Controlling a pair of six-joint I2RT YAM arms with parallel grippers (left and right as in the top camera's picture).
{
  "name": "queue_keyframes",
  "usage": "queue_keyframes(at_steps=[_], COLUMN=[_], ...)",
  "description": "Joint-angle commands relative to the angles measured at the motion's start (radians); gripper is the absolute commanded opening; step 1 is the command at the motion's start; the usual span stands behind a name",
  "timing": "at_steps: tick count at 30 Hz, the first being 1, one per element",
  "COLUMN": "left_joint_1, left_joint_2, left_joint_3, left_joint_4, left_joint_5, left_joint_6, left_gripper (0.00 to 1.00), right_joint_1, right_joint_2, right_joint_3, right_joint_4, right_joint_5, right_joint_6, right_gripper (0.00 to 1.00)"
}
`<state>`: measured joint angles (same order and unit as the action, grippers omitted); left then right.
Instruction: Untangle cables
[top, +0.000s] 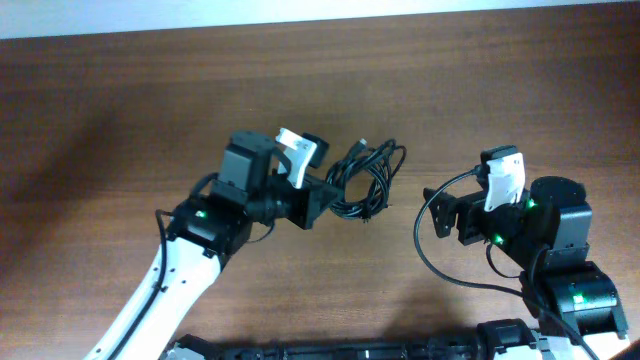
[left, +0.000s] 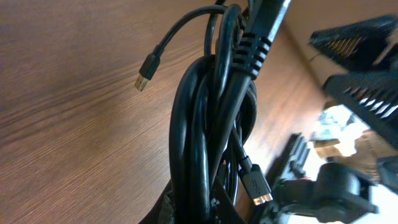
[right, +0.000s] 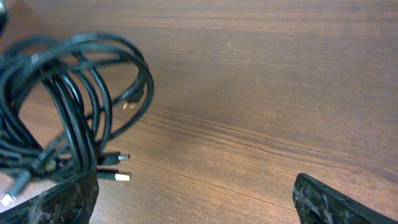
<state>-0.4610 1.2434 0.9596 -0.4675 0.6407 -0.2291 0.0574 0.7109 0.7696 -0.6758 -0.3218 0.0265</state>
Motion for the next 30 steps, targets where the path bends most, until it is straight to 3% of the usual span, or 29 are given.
queue_keyframes(at_steps=[1,6,15,19,24,30], left_joint_1=[0.046,0.053,0.158,0.192,0.194,0.215], left_joint_2=[-0.024,-0.024,-0.024,-0.024,-0.024,-0.024], left_joint_3=[0.012,0.012,0.012,0.012,0.012,0.012], left_joint_4=[0.026,0.029,0.030,0.041,0.049,0.064], left_joint_5=[0.263,0.508,0.632,0.762,0.796,0.800], left_joint_6=[0.056,0.217,0.231,0.284,0.292,0.291], left_gripper=[0.00,0.00,0.00,0.00,0.00,0.00], right_joint_1=[-0.006,-0.006,-0.006,-0.006,-0.006,-0.006], right_joint_2=[-0.002,-0.002,-0.002,-0.002,-0.002,-0.002], right_joint_3=[0.018,0.018,0.018,0.018,0.018,0.018], right_joint_4=[0.004,0.016,0.036,0.107,0.220,0.246], right_joint_5=[-0.033,-0.034,-0.055,-0.179,-0.396,-0.470], right_joint_6=[-0.039,-0.038,-0.037,-0.037,-0.037,-0.038], right_gripper=[0.98,0.98,0.98,0.98,0.98,0.98])
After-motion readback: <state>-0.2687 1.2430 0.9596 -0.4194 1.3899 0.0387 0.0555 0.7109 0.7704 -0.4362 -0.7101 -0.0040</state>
